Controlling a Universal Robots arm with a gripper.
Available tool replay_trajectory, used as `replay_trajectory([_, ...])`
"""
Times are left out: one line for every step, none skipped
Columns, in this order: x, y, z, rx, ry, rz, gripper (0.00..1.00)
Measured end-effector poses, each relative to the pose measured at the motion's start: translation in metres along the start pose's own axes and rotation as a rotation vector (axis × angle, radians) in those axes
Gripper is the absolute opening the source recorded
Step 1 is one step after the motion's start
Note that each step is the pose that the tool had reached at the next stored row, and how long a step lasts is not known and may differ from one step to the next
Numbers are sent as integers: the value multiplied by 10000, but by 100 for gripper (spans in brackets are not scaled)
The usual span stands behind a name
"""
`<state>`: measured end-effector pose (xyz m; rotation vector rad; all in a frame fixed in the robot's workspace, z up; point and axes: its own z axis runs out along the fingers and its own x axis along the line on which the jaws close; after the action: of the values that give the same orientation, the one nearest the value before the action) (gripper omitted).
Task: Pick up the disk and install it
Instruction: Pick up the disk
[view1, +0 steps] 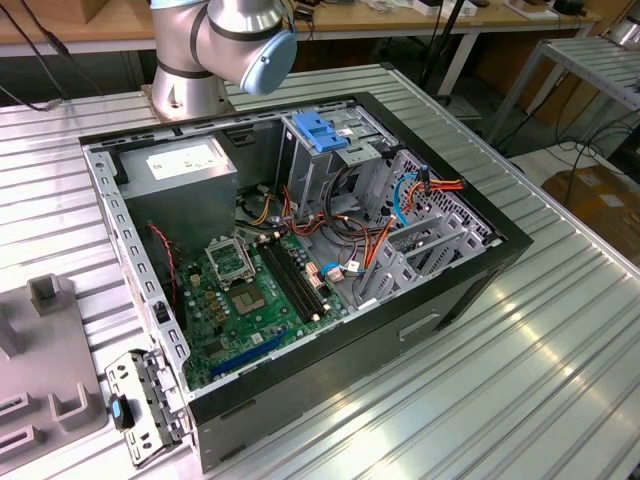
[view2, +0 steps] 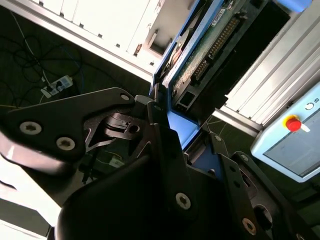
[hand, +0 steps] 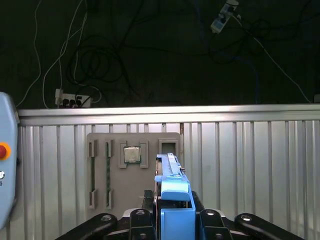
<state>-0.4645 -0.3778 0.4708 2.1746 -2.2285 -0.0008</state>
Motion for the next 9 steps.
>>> replay_trajectory([1, 0, -36, -1, 1, 0, 37])
replay_trajectory([1, 1, -57, -1, 1, 0, 37])
replay_trajectory([2, 2, -78, -1, 1, 0, 37])
replay_trajectory([2, 2, -96, 0, 0, 0, 37])
replay_trajectory([2, 2, -118, 0, 0, 0, 37])
replay_trajectory([3, 2, -140, 0, 1, 0, 37])
replay_trajectory([3, 3, -157, -1, 1, 0, 37])
replay_trajectory([3, 3, -193, -3, 2, 0, 37])
replay_trajectory([4, 3, -219, -4, 2, 0, 37])
